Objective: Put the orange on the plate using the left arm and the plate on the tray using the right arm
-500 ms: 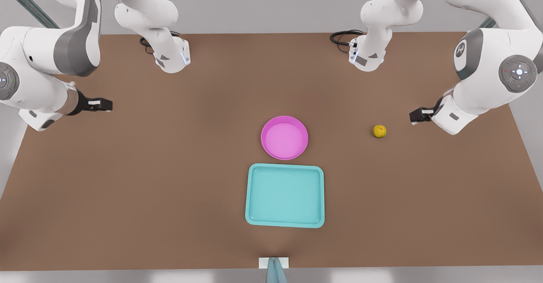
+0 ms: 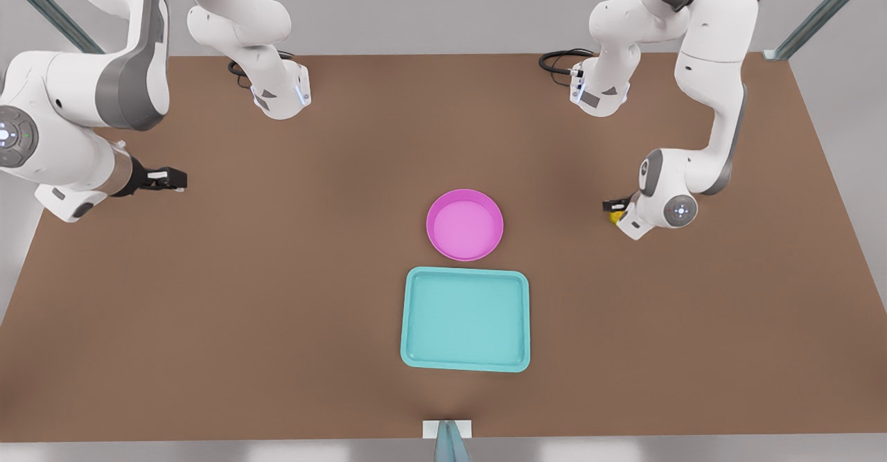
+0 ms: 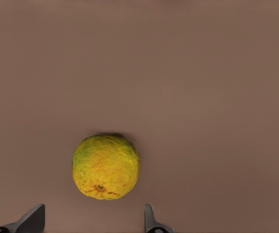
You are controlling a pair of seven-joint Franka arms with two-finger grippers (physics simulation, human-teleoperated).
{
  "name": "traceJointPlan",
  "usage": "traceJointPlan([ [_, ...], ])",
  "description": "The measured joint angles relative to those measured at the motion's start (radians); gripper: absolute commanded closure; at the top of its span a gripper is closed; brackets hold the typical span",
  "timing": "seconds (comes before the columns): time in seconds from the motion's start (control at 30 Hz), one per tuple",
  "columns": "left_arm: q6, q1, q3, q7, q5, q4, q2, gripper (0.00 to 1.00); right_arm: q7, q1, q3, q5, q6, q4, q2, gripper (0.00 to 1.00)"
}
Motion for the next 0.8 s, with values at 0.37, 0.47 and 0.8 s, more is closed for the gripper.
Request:
traceJointPlan([
  [0.37, 0.211, -0.002, 0.004, 0.021, -0.001, -0.042, 0.020, 0.00, -0.008, 0.000, 0.000, 0.002, 0.003, 0.000, 0.020, 0.00],
  [0.47, 0.224, -0.002, 0.004, 0.024, -0.002, -0.043, 0.034, 0.00, -0.010, 0.000, 0.000, 0.002, 0.003, 0.001, 0.027, 0.00],
  [0.8, 0.238, -0.002, 0.004, 0.023, 0.005, -0.042, 0.051, 0.34, -0.014, -0.001, 0.000, 0.002, -0.005, 0.000, 0.027, 0.00],
])
